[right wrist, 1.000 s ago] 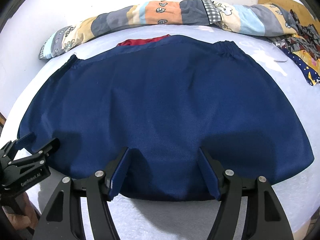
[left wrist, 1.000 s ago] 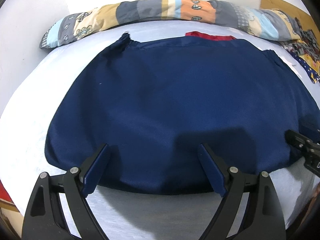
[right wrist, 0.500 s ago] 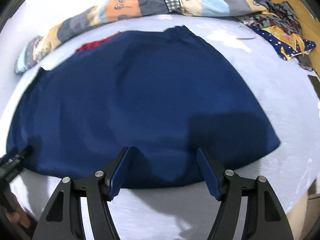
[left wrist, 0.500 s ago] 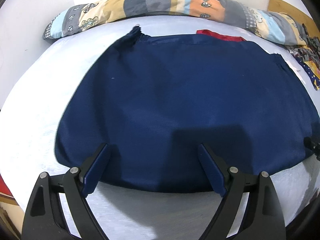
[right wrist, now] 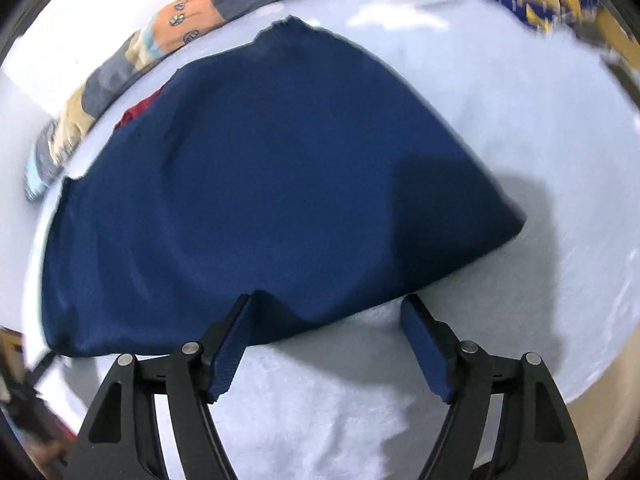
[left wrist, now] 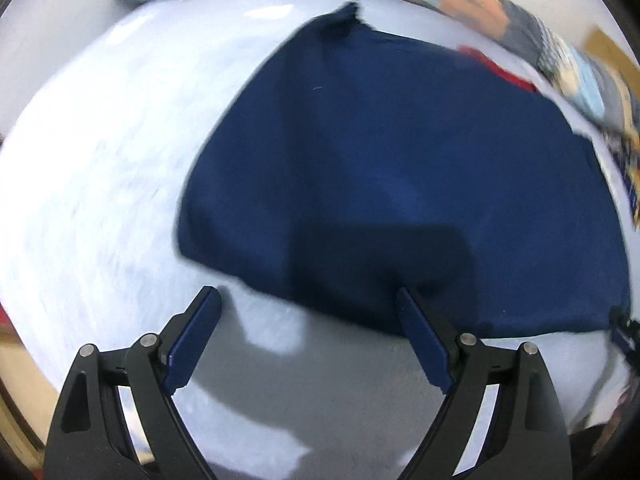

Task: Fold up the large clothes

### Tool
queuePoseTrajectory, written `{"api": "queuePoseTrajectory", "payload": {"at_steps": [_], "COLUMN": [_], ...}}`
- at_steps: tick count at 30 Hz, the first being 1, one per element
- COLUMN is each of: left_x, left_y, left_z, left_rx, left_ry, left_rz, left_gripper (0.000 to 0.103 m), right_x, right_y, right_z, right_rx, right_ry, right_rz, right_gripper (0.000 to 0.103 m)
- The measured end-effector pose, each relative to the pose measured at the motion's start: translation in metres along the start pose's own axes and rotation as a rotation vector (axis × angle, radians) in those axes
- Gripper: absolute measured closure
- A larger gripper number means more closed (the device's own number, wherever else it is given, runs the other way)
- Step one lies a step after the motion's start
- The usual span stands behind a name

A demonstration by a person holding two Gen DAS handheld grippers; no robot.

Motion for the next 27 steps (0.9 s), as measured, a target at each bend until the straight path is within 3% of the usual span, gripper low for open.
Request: {"api": "queuePoseTrajectory", "payload": {"at_steps": [2, 5, 7, 11, 15, 18, 20, 24, 26, 27], "left_x": [-0.014, -0.046, -0.057, -0.063, -0.059, -0.048, -0.044, -0.037, -0.023, -0.005], "left_y": [0.0, -0.003, -0.006, -0.006, 0.004, 0.011, 0.018, 0.035, 0.041, 0.042], "left_z": [-0.003, 0.004, 0.013, 0.056, 0.102, 0.125, 0.14, 0.157, 0.167, 0.17], "left_rx": [-0.016, 0.044, 0.096, 0.209, 0.278, 0.321, 0.348, 0.317, 0.327, 0.329], "left_ry": [-0.018, -0.023, 0.011, -0.03, -0.056, -0.089, -0.098, -0.156, -0.122, -0.099], "left_rz": [0.022, 0.189, 0.261, 0.348, 0.375, 0.384, 0.42, 0.455, 0.422, 0.36], "left_gripper": [0.013, 0.013, 0.013, 0.013, 0.013, 0.013, 0.013, 0.013, 0.013, 0.013], "right_x": [-0.014, -0.028, -0.031, -0.049, -0.068, -0.081, -0.08, -0.067, -0.063, -0.059], "right_y": [0.003, 0.006, 0.007, 0.008, -0.004, -0.013, -0.017, 0.003, 0.007, 0.008], "right_z": [0.005, 0.014, 0.016, 0.015, 0.009, 0.007, 0.013, 0.014, 0.02, 0.021], "right_rx": [0.054, 0.145, 0.155, 0.123, 0.081, -0.035, -0.084, -0.046, -0.017, -0.005], "right_ry": [0.07, 0.17, 0.176, 0.16, 0.159, 0.182, 0.148, 0.194, 0.198, 0.215], "right_rz": [0.018, 0.018, 0.029, 0.088, 0.099, 0.179, 0.224, 0.21, 0.199, 0.175], "right_gripper": [0.028, 0.028, 0.027, 0.027, 0.027, 0.028, 0.026, 0.028, 0.026, 0.026]}}
Point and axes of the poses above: each gripper's, at about its wrist camera, not at the fingertips, and x roughly the way its jaws point, z to its right, y to its top, the point moved 4 cm from there along x, roughly the way its jaws point, and after that the axes turned 15 degrees about x, right-handed, at the moved point
